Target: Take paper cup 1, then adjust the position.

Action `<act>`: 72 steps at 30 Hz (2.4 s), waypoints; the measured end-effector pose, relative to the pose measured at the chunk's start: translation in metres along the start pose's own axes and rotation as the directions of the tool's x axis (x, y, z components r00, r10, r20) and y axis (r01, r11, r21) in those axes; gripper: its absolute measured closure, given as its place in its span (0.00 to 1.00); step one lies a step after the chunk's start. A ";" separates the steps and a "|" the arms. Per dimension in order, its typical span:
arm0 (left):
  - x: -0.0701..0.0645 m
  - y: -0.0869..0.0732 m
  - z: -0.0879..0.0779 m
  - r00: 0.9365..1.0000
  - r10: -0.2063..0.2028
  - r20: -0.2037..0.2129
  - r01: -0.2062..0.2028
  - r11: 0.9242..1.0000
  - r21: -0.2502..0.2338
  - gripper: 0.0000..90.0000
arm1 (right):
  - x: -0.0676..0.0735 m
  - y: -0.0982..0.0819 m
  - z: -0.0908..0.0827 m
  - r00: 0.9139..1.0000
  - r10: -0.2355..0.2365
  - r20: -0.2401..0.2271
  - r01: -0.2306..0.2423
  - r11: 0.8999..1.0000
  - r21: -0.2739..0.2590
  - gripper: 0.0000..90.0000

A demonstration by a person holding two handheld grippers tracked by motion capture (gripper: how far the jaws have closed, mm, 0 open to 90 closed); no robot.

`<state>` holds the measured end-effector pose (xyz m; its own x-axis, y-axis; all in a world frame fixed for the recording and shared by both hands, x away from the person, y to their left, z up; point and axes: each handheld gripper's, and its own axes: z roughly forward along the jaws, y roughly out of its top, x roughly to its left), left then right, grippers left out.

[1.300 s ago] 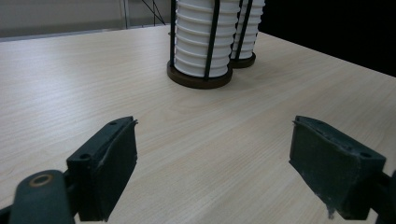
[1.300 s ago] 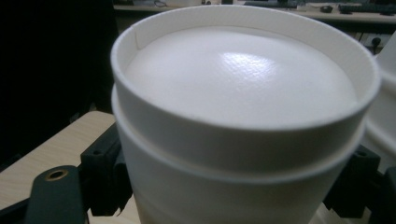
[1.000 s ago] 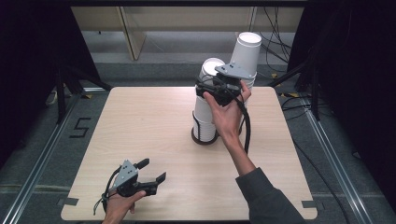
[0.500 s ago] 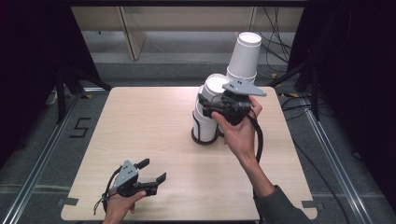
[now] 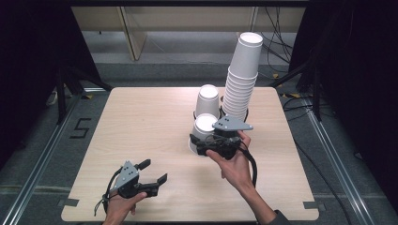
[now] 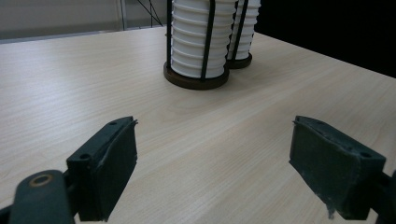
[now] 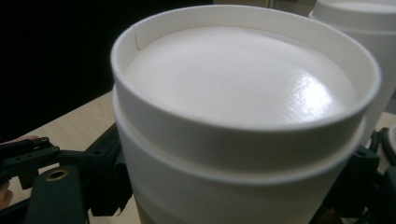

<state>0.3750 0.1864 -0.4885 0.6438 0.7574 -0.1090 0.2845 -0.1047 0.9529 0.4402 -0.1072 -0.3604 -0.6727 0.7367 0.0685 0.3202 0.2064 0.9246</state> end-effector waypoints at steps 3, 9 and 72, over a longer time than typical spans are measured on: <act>0.000 0.000 0.001 1.000 0.000 0.008 0.000 1.000 -0.014 0.16 | 0.001 -0.006 0.004 1.000 0.008 -0.016 -0.008 1.000 0.013 0.22; -0.001 0.001 -0.001 1.000 0.003 0.020 -0.002 0.999 -0.041 0.16 | 0.005 -0.021 0.013 0.999 0.009 -0.045 -0.006 0.998 0.059 0.22; -0.036 -0.001 0.038 0.993 0.064 0.103 -0.054 0.994 -0.092 0.00 | 0.057 -0.053 0.042 0.954 0.087 -0.287 -0.069 0.995 0.073 0.23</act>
<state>0.3788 0.1346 -0.4959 0.7300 0.6792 -0.0766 0.1823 -0.0855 0.9795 0.4128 -0.0492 -0.4211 -0.8050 0.5363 0.2537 0.4138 0.2012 0.8879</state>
